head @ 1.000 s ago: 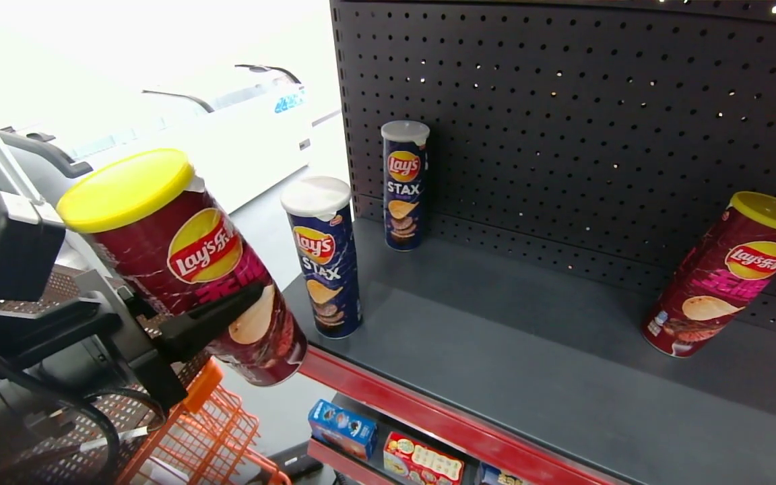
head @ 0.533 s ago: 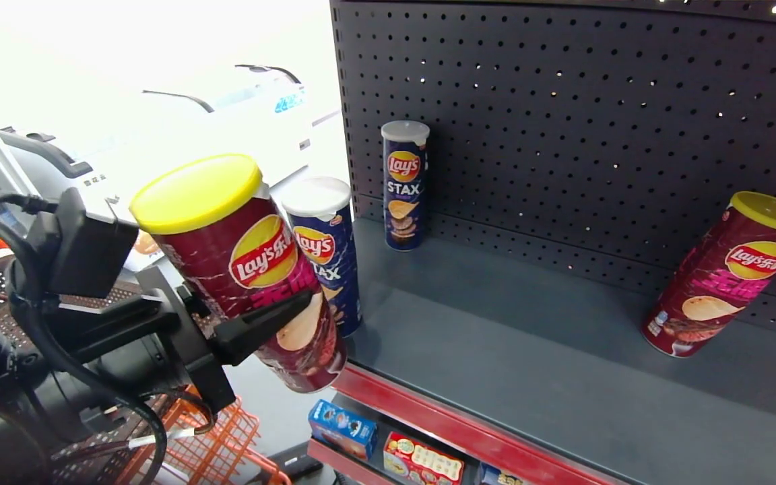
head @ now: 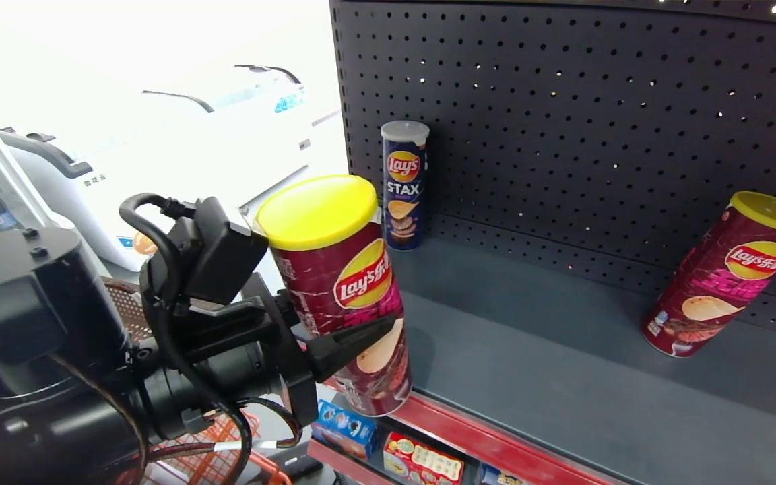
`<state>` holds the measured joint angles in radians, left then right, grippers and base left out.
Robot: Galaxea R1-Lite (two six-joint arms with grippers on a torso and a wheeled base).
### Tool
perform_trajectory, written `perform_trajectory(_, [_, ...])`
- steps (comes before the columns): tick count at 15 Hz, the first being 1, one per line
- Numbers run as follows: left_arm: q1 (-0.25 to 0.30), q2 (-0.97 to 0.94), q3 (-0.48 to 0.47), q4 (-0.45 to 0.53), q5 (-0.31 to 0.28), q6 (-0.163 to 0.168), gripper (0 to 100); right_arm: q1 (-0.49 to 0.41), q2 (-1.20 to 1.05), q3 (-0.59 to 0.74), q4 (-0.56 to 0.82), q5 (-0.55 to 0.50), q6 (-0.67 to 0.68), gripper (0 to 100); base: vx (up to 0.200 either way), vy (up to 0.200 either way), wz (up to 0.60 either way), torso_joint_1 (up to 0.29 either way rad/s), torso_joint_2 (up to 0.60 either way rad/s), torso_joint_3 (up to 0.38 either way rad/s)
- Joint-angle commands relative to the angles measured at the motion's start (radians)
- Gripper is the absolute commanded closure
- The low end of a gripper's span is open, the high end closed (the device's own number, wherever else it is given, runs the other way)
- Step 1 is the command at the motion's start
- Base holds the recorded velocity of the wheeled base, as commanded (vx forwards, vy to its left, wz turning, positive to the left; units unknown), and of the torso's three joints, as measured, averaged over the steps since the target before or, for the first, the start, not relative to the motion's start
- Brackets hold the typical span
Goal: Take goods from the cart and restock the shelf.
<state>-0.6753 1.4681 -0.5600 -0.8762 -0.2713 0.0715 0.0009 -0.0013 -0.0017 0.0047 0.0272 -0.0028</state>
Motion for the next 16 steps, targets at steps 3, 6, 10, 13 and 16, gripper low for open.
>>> perform_trajectory(3, [-0.007,0.051,-0.005,-0.003,0.0,0.001,100,0.001,0.001,0.0,0.0,0.0,0.0,0,0.0,0.0,0.0,0.0,0.0,0.0])
perform_trajectory(6, [-0.007,0.061,0.0,0.0,-0.002,-0.001,100,0.001,0.001,0.0,0.0,0.0,0.0,0,0.0,0.0,0.0,0.0,0.0,0.0])
perform_trajectory(10, [-0.001,0.08,-0.008,-0.006,-0.002,-0.001,100,0.001,0.001,0.0,0.0,0.0,0.0,0,0.0,0.0,0.0,0.0,0.0,0.0])
perform_trajectory(13, [-0.003,0.104,-0.021,-0.009,-0.003,0.001,100,0.001,0.001,0.0,0.0,0.0,0.0,0,0.0,0.0,0.0,0.0,0.0,0.0])
perform_trajectory(16, [-0.009,0.126,-0.038,-0.009,-0.003,0.001,100,0.001,0.001,0.0,0.0,0.0,0.0,0,0.0,0.0,0.0,0.0,0.0,0.0])
